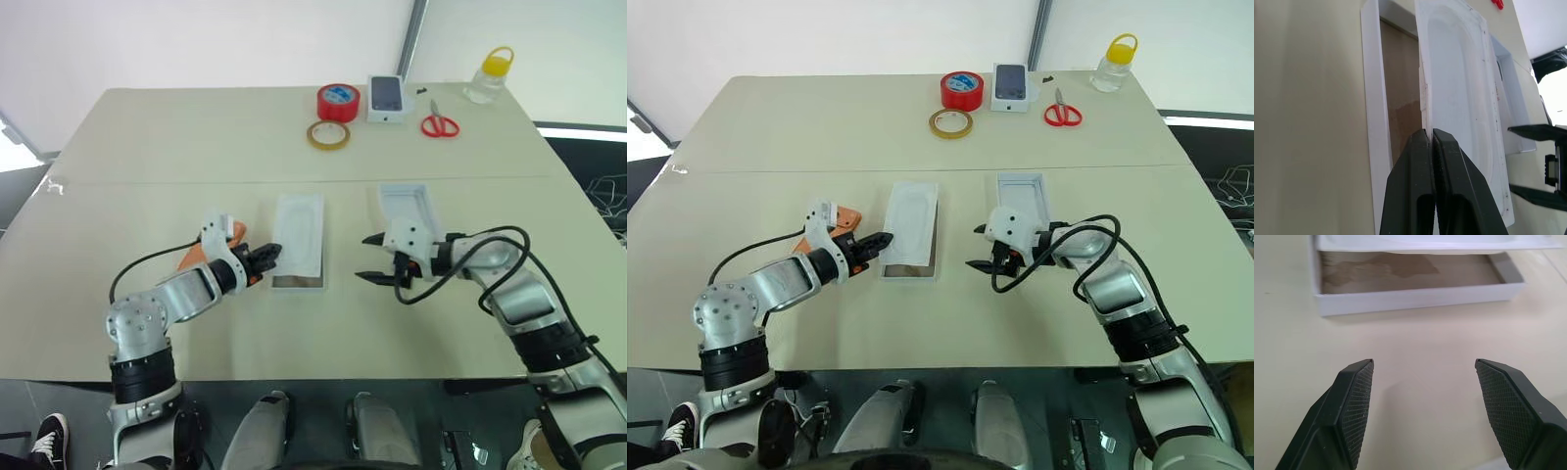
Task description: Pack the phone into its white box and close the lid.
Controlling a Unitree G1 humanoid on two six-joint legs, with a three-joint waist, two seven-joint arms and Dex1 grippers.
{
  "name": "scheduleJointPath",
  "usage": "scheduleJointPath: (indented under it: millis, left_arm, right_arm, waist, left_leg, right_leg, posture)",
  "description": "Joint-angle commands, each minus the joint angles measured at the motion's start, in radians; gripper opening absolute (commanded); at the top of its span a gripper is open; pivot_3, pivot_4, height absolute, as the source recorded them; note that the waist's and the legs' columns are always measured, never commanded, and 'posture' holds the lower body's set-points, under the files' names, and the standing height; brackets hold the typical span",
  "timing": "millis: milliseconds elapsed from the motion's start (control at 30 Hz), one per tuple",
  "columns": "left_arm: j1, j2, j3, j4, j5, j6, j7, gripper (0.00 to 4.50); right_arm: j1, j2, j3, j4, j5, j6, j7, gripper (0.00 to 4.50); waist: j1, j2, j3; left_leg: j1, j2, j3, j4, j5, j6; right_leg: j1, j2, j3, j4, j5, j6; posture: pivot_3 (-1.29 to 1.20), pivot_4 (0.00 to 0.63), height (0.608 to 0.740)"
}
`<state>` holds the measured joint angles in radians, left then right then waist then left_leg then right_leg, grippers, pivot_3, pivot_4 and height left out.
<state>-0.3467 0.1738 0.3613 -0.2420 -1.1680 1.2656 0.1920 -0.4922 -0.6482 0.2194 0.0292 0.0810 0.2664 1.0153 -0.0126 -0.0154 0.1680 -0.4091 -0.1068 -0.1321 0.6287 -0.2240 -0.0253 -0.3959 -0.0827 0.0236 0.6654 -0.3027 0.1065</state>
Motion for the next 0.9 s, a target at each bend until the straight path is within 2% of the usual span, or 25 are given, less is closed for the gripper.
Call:
scheduleJointPath:
  millis: [33, 600, 700, 733, 800, 867, 900]
  left_arm:
    - [0.016, -0.005, -0.005, -0.055, -0.006, -0.033, 0.016, 0.00]
    - [0.038, 0.007, -0.046, -0.065, -0.012, -0.058, 0.019, 0.00]
    - [0.039, 0.016, -0.052, -0.067, -0.004, -0.059, 0.013, 0.93]
    - [0.040, 0.015, -0.052, -0.067, -0.004, -0.059, 0.016, 1.34]
    - [0.040, 0.016, -0.054, -0.068, -0.006, -0.063, 0.016, 2.50]
    - [0.039, 0.026, -0.062, -0.075, 0.001, -0.070, 0.005, 3.29]
    - [0.037, 0.029, -0.062, -0.077, -0.002, -0.071, 0.005, 3.29]
  right_arm:
    - [-0.032, 0.000, -0.033, 0.024, -0.010, -0.048, -0.024, 3.45]
    - [-0.089, 0.031, -0.026, 0.124, -0.027, -0.121, -0.055, 3.45]
    - [-0.088, 0.030, -0.028, 0.127, -0.031, -0.127, -0.056, 3.49]
    - [-0.087, 0.030, -0.028, 0.126, -0.032, -0.128, -0.056, 3.49]
    - [-0.087, 0.030, -0.029, 0.124, -0.032, -0.128, -0.056, 3.49]
    - [-0.091, 0.037, -0.033, 0.122, -0.024, -0.121, -0.055, 3.49]
    - [-0.093, 0.039, -0.033, 0.121, -0.024, -0.118, -0.057, 3.49]
  waist:
    - [0.002, 0.000, 0.000]
    - [0.002, 0.000, 0.000]
    - [0.001, 0.000, 0.000]
    - [0.001, 0.000, 0.000]
    - [0.001, 0.000, 0.000]
    - [0.001, 0.000, 0.000]
    - [0.001, 0.000, 0.000]
  left_leg:
    - [0.000, 0.000, 0.000, 0.000, 0.000, 0.000]
    - [0.000, 0.000, 0.000, 0.000, 0.000, 0.000]
    - [0.000, 0.000, 0.000, 0.000, 0.000, 0.000]
    - [0.000, 0.000, 0.000, 0.000, 0.000, 0.000]
    - [0.000, 0.000, 0.000, 0.000, 0.000, 0.000]
    - [0.000, 0.000, 0.000, 0.000, 0.000, 0.000]
    - [0.000, 0.000, 0.000, 0.000, 0.000, 0.000]
  right_leg:
    - [0.000, 0.000, 0.000, 0.000, 0.000, 0.000]
    - [0.000, 0.000, 0.000, 0.000, 0.000, 0.000]
    - [0.000, 0.000, 0.000, 0.000, 0.000, 0.000]
    - [0.000, 0.000, 0.000, 0.000, 0.000, 0.000]
    - [0.000, 0.000, 0.000, 0.000, 0.000, 0.000]
    - [0.001, 0.000, 0.000, 0.000, 0.000, 0.000]
    - [0.001, 0.000, 0.000, 0.000, 0.000, 0.000]
  posture:
    - [0.00, 0.150, 0.740]
    - [0.00, 0.150, 0.740]
    - [0.00, 0.150, 0.740]
    - [0.00, 0.150, 0.740]
    - [0.00, 0.150, 0.740]
    - [0.00, 0.150, 0.740]
    - [0.00, 0.150, 0.740]
